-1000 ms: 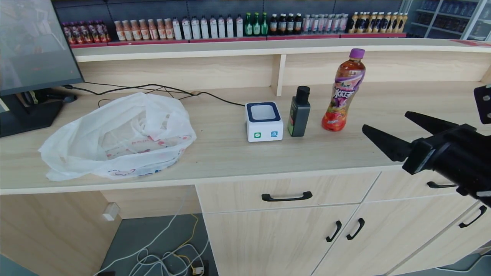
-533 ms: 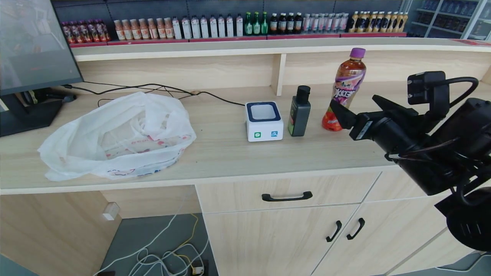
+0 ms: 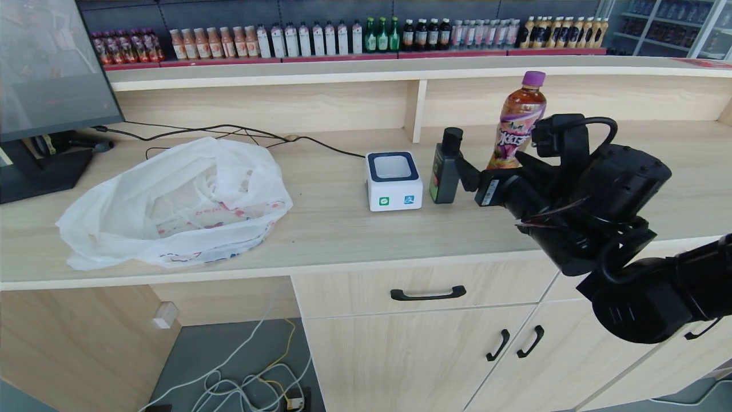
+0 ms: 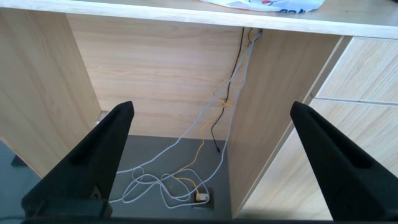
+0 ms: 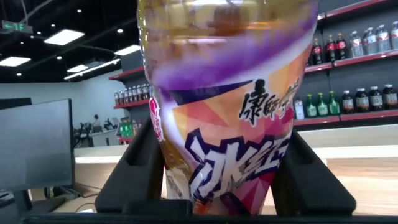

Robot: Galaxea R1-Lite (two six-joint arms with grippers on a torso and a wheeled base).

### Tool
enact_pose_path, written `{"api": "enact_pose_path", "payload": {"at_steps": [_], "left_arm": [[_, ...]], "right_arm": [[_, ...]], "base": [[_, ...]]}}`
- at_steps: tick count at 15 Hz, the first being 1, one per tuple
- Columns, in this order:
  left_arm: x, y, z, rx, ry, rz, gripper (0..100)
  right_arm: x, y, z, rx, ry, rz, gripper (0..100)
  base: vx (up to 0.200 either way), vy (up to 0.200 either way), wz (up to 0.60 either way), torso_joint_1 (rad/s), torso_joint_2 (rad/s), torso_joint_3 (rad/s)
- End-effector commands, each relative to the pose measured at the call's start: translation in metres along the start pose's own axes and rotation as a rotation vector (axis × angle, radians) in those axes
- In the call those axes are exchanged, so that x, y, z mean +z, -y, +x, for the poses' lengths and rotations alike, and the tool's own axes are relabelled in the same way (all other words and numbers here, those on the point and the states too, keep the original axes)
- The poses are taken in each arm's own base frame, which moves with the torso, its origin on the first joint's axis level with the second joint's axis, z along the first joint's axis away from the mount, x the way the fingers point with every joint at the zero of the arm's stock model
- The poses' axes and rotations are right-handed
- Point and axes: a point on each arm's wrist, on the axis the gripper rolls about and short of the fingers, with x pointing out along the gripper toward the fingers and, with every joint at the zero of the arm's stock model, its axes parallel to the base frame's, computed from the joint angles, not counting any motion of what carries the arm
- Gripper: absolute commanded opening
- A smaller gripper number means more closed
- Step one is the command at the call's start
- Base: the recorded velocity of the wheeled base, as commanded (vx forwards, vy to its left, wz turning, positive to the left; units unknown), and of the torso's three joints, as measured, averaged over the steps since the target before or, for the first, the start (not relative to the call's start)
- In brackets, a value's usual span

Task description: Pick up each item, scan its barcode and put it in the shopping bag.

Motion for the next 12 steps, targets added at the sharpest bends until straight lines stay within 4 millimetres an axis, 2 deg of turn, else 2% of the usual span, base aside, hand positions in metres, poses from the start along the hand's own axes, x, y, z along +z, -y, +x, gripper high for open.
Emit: {"api": "enact_pose_path", "payload": {"at_steps": [1,3,5,9,12], "left_arm": [[0.000,0.000,0.000,0.001,0.000,0.000,100],[0.000,0.000,0.000,0.001,0.000,0.000,100],[0.000,0.000,0.000,0.001,0.000,0.002,100],[0.000,0.000,0.000,0.001,0.000,0.002,100],[0.000,0.000,0.000,0.001,0.000,0.002,100]], "right_arm": [[0.013,0.009,-0.005,-0.018,-0.003,0.007,0],[0.016,0.011,-0.020,-0.024,-0.045,0.039,0],[0.032,0.011,-0.035,-0.027,-0.064,0.031,0],[0.028,0.013,-0.057,-0.026,-0.156,-0.064,0],[0.025,0.015,-0.085,-0.030,-0.245,-0.083,0]], "base": [[0.000,0.000,0.00,0.000,0.00,0.000],[0.000,0.000,0.00,0.000,0.00,0.000],[0.000,0.000,0.00,0.000,0.00,0.000],[0.000,0.000,0.00,0.000,0.00,0.000],[0.000,0.000,0.00,0.000,0.00,0.000]]}}
